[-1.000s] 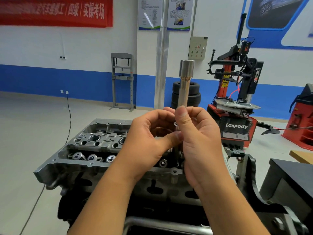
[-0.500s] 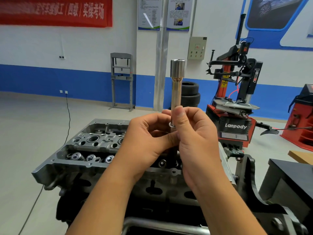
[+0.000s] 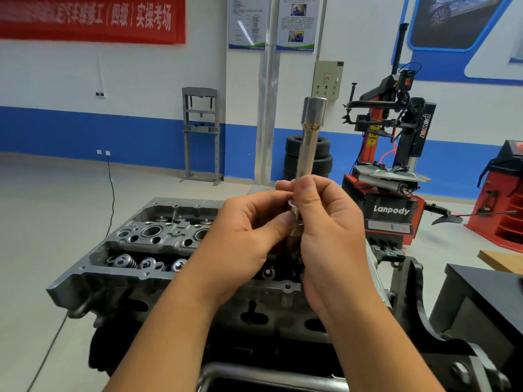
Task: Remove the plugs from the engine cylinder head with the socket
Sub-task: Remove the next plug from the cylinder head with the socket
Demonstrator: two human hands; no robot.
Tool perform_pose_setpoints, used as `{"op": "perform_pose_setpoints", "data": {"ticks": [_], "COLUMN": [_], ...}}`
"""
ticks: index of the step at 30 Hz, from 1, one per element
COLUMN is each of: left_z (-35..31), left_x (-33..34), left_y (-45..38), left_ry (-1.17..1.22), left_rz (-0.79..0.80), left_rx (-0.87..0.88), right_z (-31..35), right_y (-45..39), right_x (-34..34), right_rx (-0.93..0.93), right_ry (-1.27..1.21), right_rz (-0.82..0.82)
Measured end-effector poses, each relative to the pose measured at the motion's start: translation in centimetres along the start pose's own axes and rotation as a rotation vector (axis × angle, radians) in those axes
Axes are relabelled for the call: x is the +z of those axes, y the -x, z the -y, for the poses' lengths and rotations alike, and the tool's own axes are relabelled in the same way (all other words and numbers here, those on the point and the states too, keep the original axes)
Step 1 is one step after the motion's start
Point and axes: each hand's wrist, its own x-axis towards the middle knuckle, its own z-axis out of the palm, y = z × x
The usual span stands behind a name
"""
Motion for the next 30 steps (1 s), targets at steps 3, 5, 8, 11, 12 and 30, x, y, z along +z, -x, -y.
{"op": "perform_pose_setpoints", "data": {"ticks": [3, 5, 8, 11, 12, 30], "left_z": [0.31, 0.48, 0.53, 0.44, 0.41, 0.19], "left_x": [0.3, 0.34, 0.34, 0.21, 0.13, 0.42], "left_y": [-0.12, -0.04, 0.05, 0.09, 0.11, -0.02], "left_ry": [-0.043, -0.055, -0.119, -0.126, -0.11, -0.109], "left_rz": [-0.078, -0.107, -0.115, -0.094, -0.067, -0.037], "left_rx": [0.041, 0.066, 0.105, 0.113, 0.104, 0.056], "right_z": [-0.06, 0.1, 0.3, 0.31, 0.32, 0.35], "right_y": [-0.02, 0.04, 0.17, 0.2, 0.17, 0.16], "right_x": [0.19, 0.34, 0.44, 0.3, 0.3, 0.34], "right_rx": [-0.011, -0.001, -0.021, -0.037, -0.037, -0.008], "right_ry": [0.006, -0.025, -0.077, -0.092, -0.087, -0.033], "right_rz": [0.007, 0.012, 0.002, -0.01, -0.014, -0.027]}}
